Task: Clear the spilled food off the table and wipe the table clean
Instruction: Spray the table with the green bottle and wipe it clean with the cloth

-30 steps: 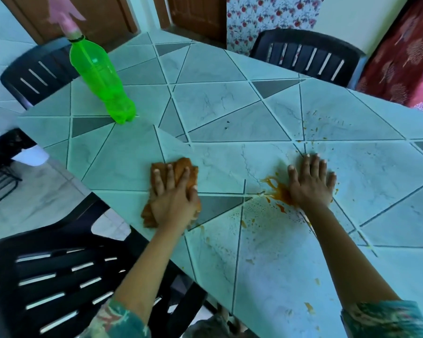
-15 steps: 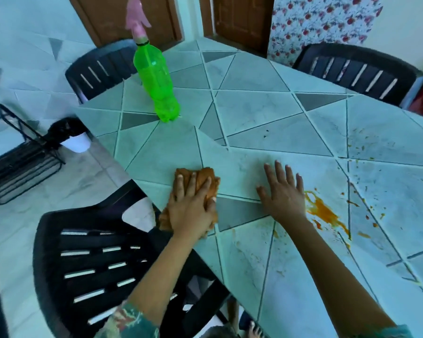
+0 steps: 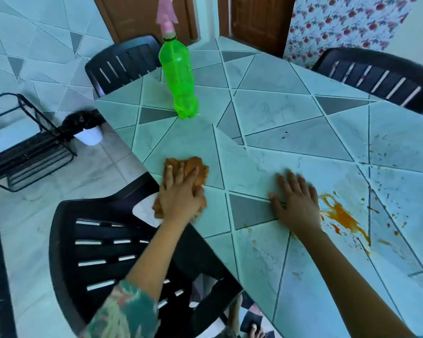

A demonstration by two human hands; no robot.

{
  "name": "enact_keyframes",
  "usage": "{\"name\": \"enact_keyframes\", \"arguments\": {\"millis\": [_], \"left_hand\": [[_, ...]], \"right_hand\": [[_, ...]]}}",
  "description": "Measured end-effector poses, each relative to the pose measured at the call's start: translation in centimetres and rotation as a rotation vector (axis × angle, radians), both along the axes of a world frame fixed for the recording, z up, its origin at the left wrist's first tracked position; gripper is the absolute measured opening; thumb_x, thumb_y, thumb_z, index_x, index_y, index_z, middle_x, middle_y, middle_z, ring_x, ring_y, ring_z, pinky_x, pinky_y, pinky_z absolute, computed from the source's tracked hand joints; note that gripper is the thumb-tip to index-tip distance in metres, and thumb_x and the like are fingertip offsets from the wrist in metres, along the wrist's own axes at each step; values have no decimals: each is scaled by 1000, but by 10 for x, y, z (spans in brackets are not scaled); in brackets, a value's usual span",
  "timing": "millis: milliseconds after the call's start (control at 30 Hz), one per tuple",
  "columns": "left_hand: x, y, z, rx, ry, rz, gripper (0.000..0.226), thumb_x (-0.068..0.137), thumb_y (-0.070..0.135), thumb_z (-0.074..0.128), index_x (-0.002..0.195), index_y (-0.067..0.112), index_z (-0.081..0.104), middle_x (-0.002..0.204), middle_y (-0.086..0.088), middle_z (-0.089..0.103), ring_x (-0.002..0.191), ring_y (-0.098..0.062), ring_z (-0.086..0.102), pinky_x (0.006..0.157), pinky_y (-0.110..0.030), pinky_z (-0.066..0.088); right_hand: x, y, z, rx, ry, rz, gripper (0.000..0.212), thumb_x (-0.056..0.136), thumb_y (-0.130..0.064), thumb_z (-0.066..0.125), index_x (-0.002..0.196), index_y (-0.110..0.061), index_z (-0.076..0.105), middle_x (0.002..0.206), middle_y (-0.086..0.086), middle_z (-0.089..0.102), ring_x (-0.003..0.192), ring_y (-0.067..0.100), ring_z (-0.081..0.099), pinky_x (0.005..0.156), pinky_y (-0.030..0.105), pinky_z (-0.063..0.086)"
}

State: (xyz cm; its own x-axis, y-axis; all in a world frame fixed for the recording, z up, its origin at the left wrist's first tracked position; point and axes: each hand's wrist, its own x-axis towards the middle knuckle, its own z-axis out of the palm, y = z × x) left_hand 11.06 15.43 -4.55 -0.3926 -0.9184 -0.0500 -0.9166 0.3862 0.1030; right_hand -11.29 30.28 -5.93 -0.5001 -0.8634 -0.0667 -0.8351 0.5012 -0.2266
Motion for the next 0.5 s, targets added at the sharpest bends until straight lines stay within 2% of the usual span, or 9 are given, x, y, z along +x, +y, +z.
{"name": "enact_keyframes", "arguments": {"millis": [100,167,233,300,400,500], "left_hand": [[-3,70,0,-13,13,-258,61,84,55,20,144,45,22,157,7,10,146,-24,-3,114,-45,15],[8,72,0,20,67,-354,64,80,56,18,142,44,31,156,10,16,146,-21,2,113,-44,19],[24,36,-4,22,113,-325,66,79,57,19,141,40,35,155,7,21,146,-22,3,114,-43,22],[35,-22,-7,8,116,-204,70,78,58,20,141,35,37,155,3,25,145,-28,5,113,-45,24],[24,-94,-3,33,94,-57,62,83,52,36,143,33,36,155,2,24,144,-31,5,113,-47,22],[-16,-98,2,32,32,-103,55,90,42,46,143,35,34,156,2,22,144,-31,5,109,-46,25]], "right_hand": [[0,0,2,27,-3,-3,73,84,-56,13,150,-25,18,158,1,7,146,24,3,117,41,1],[-1,-1,4,32,-1,2,72,84,-55,14,149,-25,19,158,2,8,146,24,4,116,41,2],[0,0,5,35,1,4,67,89,-54,17,149,-24,21,158,3,11,145,25,5,117,41,3],[3,4,5,31,4,0,65,90,-51,17,149,-23,23,158,4,13,145,26,8,117,42,5],[12,15,4,33,20,11,72,85,-53,9,148,-24,23,157,4,15,145,26,10,116,42,6],[18,26,3,19,15,18,81,79,-55,-2,148,-23,26,157,5,17,145,26,12,116,42,8]]}}
